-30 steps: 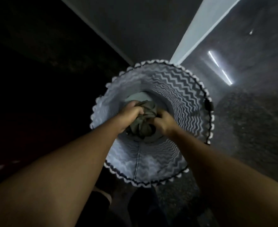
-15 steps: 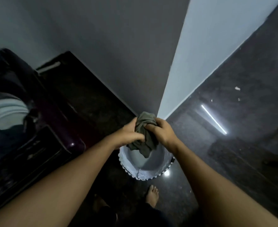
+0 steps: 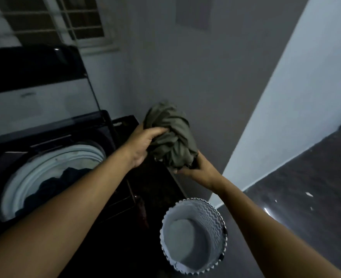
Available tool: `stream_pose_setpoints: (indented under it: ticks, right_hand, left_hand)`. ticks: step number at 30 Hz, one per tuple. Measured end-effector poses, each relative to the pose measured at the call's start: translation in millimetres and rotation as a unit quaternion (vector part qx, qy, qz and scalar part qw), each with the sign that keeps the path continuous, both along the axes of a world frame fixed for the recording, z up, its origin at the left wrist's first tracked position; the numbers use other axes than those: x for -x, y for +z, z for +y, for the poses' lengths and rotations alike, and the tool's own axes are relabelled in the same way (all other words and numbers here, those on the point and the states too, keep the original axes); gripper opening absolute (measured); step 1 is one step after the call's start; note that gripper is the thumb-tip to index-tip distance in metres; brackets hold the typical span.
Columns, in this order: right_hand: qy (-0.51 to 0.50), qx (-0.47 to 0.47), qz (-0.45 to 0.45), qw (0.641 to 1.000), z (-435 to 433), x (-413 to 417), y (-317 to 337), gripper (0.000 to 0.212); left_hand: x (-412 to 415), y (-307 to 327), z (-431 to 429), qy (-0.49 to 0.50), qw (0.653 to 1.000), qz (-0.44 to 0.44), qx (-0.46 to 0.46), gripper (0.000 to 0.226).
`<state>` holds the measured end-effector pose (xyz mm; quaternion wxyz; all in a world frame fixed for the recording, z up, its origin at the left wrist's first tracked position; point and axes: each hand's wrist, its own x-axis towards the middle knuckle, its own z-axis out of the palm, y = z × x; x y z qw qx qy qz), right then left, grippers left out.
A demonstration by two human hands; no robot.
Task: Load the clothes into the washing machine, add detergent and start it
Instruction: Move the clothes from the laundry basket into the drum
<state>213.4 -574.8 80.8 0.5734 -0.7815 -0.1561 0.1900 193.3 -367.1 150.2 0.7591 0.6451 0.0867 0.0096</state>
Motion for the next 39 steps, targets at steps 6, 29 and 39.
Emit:
stream_pose_setpoints:
  ticks: [6,29,39]
  right_hand:
    - [-0.024,-0.101,0.083,0.991,107.3,-6.9,66.6,0.032]
    - [-0.009,0.014,0.065,0.998,411.6,4.5,-6.3,0.009]
    - [0.124,0.335,-0.084,0.930,439.7,-7.7,-53.7,0.053]
  left_hand:
    - [30.2,56.0,89.4,0.075,0.996,-0.039,0.010,0.044]
    - [132.8,-99.6,440.3,0.229,0.936,0.145,-0.224,0.026]
    - [112.4,-177.9,460.4,0.110,0.863,0.171,-0.462,0.056]
